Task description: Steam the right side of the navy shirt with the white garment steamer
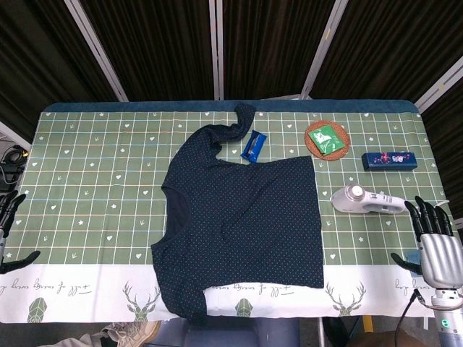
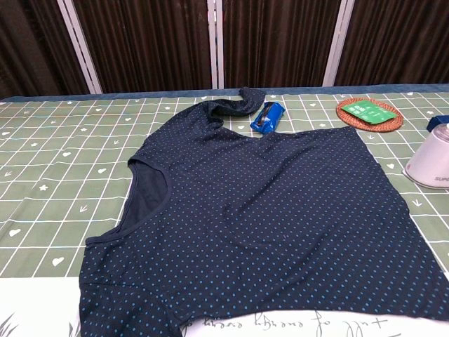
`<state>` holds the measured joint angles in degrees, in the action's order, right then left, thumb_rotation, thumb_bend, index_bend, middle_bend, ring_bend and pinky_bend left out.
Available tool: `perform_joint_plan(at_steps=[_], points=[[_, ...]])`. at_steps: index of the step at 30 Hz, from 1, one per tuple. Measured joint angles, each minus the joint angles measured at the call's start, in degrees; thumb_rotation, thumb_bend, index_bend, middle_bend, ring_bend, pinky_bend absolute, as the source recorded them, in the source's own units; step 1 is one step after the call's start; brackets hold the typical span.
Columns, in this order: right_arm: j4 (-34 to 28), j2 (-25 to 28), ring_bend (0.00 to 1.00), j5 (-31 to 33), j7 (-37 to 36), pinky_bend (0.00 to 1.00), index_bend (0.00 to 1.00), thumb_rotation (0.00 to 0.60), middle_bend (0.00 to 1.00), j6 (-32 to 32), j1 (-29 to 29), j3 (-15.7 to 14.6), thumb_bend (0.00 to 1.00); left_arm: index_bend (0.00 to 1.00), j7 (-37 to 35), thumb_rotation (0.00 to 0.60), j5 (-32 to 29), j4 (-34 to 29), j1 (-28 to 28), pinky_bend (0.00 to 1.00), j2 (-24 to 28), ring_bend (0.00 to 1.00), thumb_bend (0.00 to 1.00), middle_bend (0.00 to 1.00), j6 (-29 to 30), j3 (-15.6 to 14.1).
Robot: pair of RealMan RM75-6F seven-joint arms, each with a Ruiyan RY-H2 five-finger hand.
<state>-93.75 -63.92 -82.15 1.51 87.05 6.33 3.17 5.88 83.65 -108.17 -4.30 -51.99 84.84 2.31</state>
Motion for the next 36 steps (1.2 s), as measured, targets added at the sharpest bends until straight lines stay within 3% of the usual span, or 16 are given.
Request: perform_joint_plan(at_steps=[10, 12, 16, 22, 28, 36], points=[[4.39, -2.2, 0.0, 1.99, -1.46, 0.0, 0.0, 0.6, 0.0, -5.95, 2.7, 1.46, 0.0, 0.0, 0.04, 0.6, -0.63, 0.03, -0.19, 0.0, -0.16, 0.0, 0.0, 0.0, -0.37, 0.23], [6.8, -3.24, 0.0, 2.43, -2.33, 0.0, 0.0, 0.6, 0.0, -8.0, 3.95, 1.98, 0.05, 0.0, 0.31, 0.6, -0.85, 0.09, -0.3, 0.0, -0.28, 0.0, 0.0, 0.0, -0.57, 0.28], [14.49, -6.35, 0.0, 3.79, -3.35, 0.0, 0.0, 0.6, 0.0, -14.1, 7.66, 3.28, 0.23, 0.0, 0.62, 0.6, -1.9, 0.39, -0.47, 0.0, -0.49, 0.0, 0.0, 0.0, -0.93, 0.54], [25.54, -12.14, 0.0, 7.0, -2.28, 0.0, 0.0, 0.6, 0.0, -23.24, 13.43, 5.15, 0.35, 0.0, 0.89, 0.6, -3.84, 0.94, -0.77, 0.0, -0.76, 0.0, 0.0, 0.0, -1.53, 1.18], [33.42, -16.93, 0.0, 10.13, -0.63, 0.0, 0.0, 0.6, 0.0, -28.58, 17.43, 6.89, 0.41, 0.0, 1.63, 0.6, -5.25, 1.73, -1.28, 0.0, -1.38, 0.0, 0.0, 0.0, -2.47, 1.52], [39.25, -20.37, 0.0, 11.78, 0.04, 0.0, 0.0, 0.6, 0.0, -31.58, 19.87, 7.78, 0.49, 0.0, 2.55, 0.6, -6.53, 2.41, -1.8, 0.0, -2.11, 0.0, 0.0, 0.0, -3.31, 1.85]])
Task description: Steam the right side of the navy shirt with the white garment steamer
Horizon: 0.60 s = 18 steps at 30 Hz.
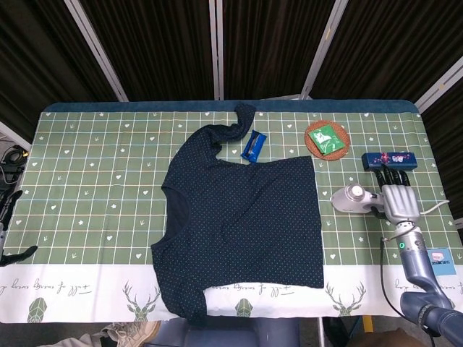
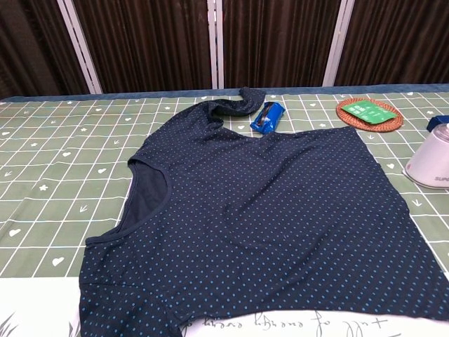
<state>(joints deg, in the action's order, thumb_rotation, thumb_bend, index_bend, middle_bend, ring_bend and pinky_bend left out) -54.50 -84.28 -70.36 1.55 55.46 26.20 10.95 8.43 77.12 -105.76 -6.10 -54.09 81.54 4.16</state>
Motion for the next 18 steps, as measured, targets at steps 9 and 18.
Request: perform_joint_plan(at_steps=[9, 18], points=[[6.69, -2.86, 0.0, 0.07, -0.97, 0.0, 0.0, 0.6, 0.0, -2.19, 0.83, -0.65, 0.5, 0.0, 1.09, 0.6, -0.75, 0.34, -0.32, 0.0, -0.7, 0.0, 0.0, 0.0, -0.41, 0.06], [12.82, -5.56, 0.0, -0.24, -2.4, 0.0, 0.0, 0.6, 0.0, -4.18, 1.62, -1.09, 0.57, 0.0, 1.64, 0.6, -0.71, 0.3, -0.43, 0.0, -1.13, 0.0, 0.0, 0.0, -0.39, -0.04]])
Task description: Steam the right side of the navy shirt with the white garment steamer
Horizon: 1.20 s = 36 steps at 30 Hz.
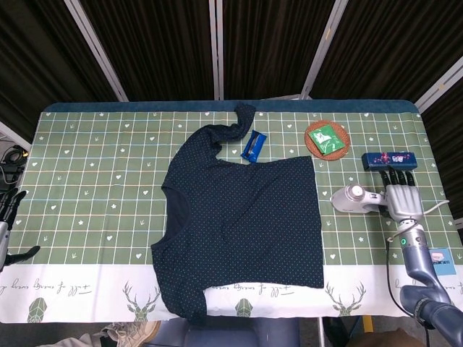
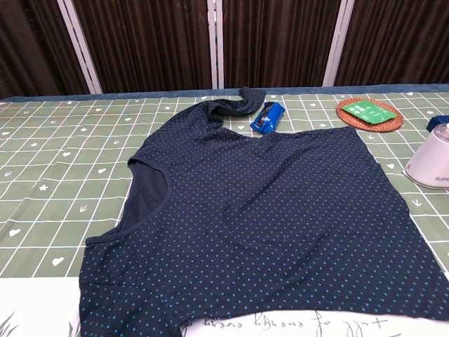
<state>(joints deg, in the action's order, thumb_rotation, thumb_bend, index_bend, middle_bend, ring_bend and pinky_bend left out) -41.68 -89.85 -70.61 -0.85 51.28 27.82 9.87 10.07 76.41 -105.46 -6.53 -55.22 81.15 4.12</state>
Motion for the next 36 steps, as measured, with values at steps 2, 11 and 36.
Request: perform_joint_plan(at_steps=[2, 11, 36], points=[[1.26, -0.83, 0.0, -0.25, -0.46, 0.0, 0.0, 0.6, 0.0, -0.27, 0.42, 0.0, 0.58, 0.0, -0.01, 0.6, -0.02, 0.05, 0.0, 0.0, -0.04, 0.0, 0.0, 0.0, 0.0, -0.01], [4.85, -3.15, 0.0, -0.41, -0.22, 0.0, 0.0, 0.6, 0.02, -1.55, 2.15, 0.57, 0.62, 0.0, 0.03, 0.6, -0.49, 0.36, -0.19, 0.0, -0.23, 0.0, 0.0, 0.0, -0.29, 0.09], [10.21, -3.72, 0.62, -6.97, -18.0, 0.85, 0.81, 0.6, 0.67, -2.04, 3.69, -2.21, 1.0, 0.0, 0.42, 0.6, -1.39, 0.9, -0.69, 0.0, -0.79, 0.0, 0.0, 0.0, -1.09, 0.13]])
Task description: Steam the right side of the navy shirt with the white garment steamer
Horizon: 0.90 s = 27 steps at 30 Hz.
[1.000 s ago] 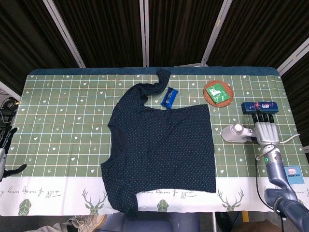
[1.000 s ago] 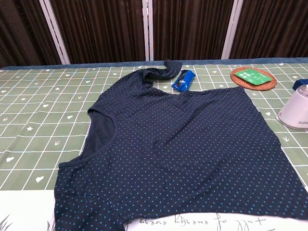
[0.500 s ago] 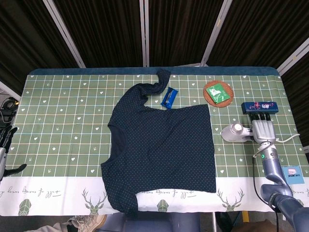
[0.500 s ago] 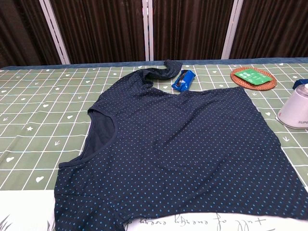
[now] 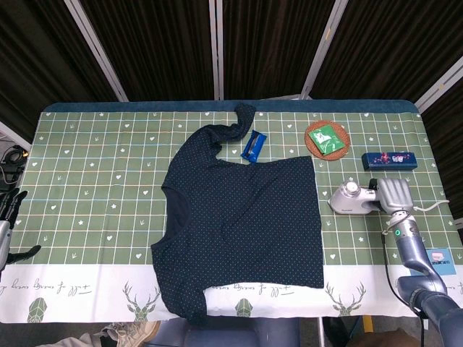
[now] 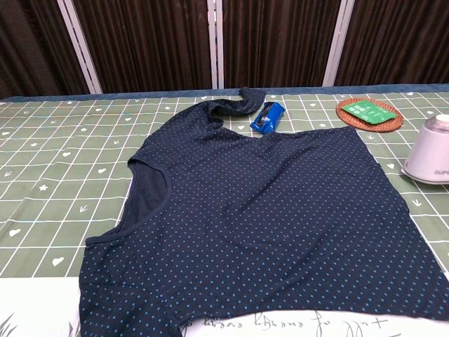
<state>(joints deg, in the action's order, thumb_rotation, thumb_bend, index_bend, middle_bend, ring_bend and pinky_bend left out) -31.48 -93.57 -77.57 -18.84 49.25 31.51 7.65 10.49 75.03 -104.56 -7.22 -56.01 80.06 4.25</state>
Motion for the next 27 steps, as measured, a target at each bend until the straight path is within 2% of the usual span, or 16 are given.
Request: perform_joint_plan(at_steps=[5, 13, 19, 27], points=[[-0.87, 1.34, 0.62, -2.16, -7.37, 0.85, 0.81, 0.6, 0.66, 5.14, -0.31, -0.16, 1.0, 0.0, -0.33, 0.6, 0.14, -0.11, -0.04, 0.0, 0.13, 0.0, 0.0, 0.0, -0.06, -0.01], [-6.14, 3.68, 0.62, -6.92, -10.16, 0.85, 0.81, 0.6, 0.66, 16.18, 0.51, -0.1, 1.0, 0.0, -0.5, 0.6, -0.08, 0.0, -0.27, 0.0, 0.11, 0.0, 0.0, 0.0, -0.38, 0.1], [-12.33, 4.35, 0.62, -12.17, -5.62, 0.85, 0.81, 0.6, 0.66, 21.03, 3.41, -0.97, 1.0, 0.0, -0.3, 0.6, -1.05, 0.46, -0.6, 0.0, -0.17, 0.0, 0.0, 0.0, -1.05, 0.29], [-19.32, 3.56, 0.62, -18.45, 2.94, 0.85, 0.81, 0.6, 0.66, 20.56, 8.45, -3.92, 1.0, 0.0, 0.22, 0.6, -2.57, 1.33, -1.05, 0.0, -0.69, 0.0, 0.0, 0.0, -1.94, 0.57]])
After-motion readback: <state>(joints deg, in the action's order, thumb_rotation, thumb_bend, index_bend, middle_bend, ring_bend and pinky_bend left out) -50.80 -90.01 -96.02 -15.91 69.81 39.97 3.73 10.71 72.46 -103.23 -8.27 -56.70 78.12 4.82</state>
